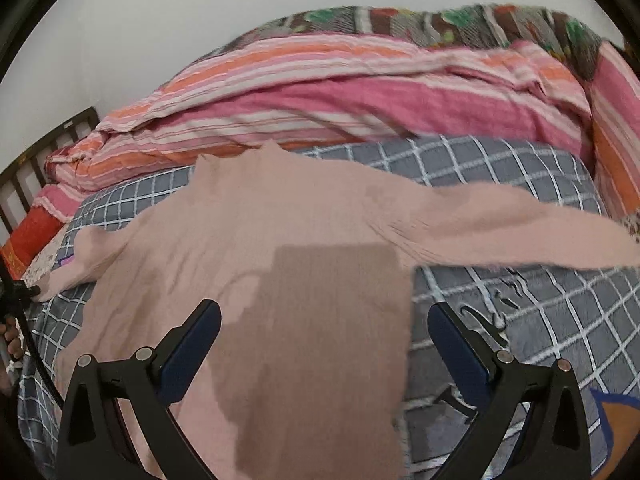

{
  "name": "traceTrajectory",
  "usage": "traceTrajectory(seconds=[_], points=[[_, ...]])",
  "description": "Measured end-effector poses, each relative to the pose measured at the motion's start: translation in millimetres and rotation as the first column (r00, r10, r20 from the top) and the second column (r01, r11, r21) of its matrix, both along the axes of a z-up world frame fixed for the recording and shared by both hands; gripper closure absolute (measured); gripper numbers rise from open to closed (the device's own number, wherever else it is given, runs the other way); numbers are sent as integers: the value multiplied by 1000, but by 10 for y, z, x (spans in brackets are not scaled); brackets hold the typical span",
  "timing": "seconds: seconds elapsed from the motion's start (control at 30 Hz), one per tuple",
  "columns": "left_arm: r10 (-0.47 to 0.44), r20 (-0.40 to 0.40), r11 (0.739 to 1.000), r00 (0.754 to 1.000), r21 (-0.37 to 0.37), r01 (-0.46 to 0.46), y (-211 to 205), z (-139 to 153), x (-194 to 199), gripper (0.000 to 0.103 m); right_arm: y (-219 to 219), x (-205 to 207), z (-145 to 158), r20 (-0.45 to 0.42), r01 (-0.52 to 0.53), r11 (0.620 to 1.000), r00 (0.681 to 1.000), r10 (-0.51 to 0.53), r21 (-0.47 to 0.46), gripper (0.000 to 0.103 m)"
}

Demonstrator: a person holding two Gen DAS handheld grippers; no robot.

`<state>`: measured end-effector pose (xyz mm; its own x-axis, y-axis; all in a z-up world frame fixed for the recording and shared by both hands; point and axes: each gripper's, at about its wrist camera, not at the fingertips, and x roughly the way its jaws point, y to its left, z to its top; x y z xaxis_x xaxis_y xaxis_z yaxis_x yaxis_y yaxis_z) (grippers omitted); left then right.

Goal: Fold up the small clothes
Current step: 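Grasp the sweater sleeve with the left gripper and lift it, then fold the held sleeve across the sweater body with the left gripper, release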

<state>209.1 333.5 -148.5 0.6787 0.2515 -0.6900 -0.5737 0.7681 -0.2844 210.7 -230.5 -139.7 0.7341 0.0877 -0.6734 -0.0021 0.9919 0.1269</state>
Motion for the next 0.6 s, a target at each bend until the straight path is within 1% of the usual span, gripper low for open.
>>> traceTrajectory(seconds=[0.07,0.13,0.2,0.3,0.37,0.47,0.6], points=[[-36,21,996,999,77,34,-133,215,41,96,-133,-26,-10,5,18,999,1000,-18,28,2],[-77,50,986,996,150,69,-332,464,88,96,-242,-46,-3,10,28,998,1000,-28,58,2],[-121,61,973,991,204,106,-556,647,146,96,-345,-63,12,18,38,996,999,-40,81,2],[-193,99,953,976,257,163,-967,877,192,96,-428,-88,18,20,52,998,998,-53,48,2],[-251,98,932,963,295,213,-1266,963,256,96,-507,-101,24,17,70,997,997,-71,46,4],[-351,87,887,932,349,301,-1767,1041,392,96,-646,-151,59,30,87,994,996,-89,70,4],[-444,67,839,893,382,389,-2347,1052,548,96,-853,-217,101,47,121,989,991,-126,86,4]])
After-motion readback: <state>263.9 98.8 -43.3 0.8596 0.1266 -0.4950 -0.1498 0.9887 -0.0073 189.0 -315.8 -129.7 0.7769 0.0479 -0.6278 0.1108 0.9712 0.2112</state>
